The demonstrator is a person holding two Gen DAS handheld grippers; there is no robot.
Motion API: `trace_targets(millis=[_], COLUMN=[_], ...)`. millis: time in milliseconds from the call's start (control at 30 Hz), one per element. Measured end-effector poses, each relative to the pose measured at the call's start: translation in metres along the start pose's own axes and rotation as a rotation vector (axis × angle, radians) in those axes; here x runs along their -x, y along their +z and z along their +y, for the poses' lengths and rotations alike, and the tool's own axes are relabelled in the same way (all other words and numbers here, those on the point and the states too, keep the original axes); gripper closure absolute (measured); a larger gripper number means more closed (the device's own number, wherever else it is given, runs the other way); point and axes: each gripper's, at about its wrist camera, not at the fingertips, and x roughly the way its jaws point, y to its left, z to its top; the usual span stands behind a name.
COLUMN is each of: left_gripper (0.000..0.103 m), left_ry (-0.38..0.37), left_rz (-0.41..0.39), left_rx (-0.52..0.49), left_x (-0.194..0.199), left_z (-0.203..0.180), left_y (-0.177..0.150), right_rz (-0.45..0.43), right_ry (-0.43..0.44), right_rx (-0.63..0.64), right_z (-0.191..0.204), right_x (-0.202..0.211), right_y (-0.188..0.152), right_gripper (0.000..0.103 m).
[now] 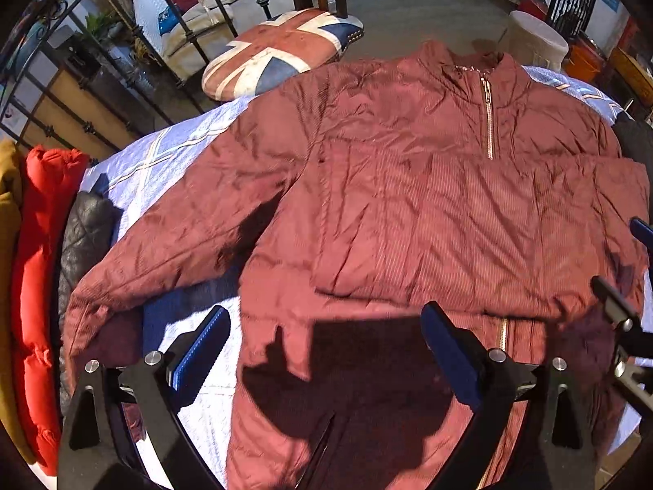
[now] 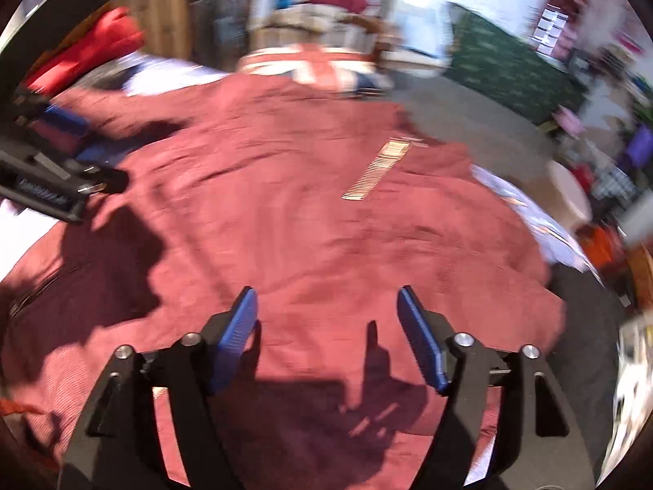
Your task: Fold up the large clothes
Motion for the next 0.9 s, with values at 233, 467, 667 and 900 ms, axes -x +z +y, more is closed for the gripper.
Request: trace_targets(millis=[233,467,667,900], left_gripper=[0.011,0.005,0.005,0.005], left_ry=[-0.015,-0.085,-0.081,-0.078], left_rz=[0.065,0.242,0.243,0.210], left_rx=[0.020,0.101,0.089,0.070], left_x=[-0.048,-0.097,-0.102,-0.105], left_z=[-0.022,-0.014,-0.016,-0.026], left_y=[0.025,0.028,0.028,0.023], right_rz=[0.193,0.241,0.274,0.289], right_ry=[-0.046,-0.030,-0.086,-0.104], right_rx=[-0.292,-0.361,-0.349,-0.348], right_z=[-0.072,-0.084,-0.076,-0.067], right_x=[-0.042,-0.067,-0.087,-0.100], right_y=[-0.023,-0.037,-0.034,-0.030], right_gripper=[0.031,0.028,0.024,0.006])
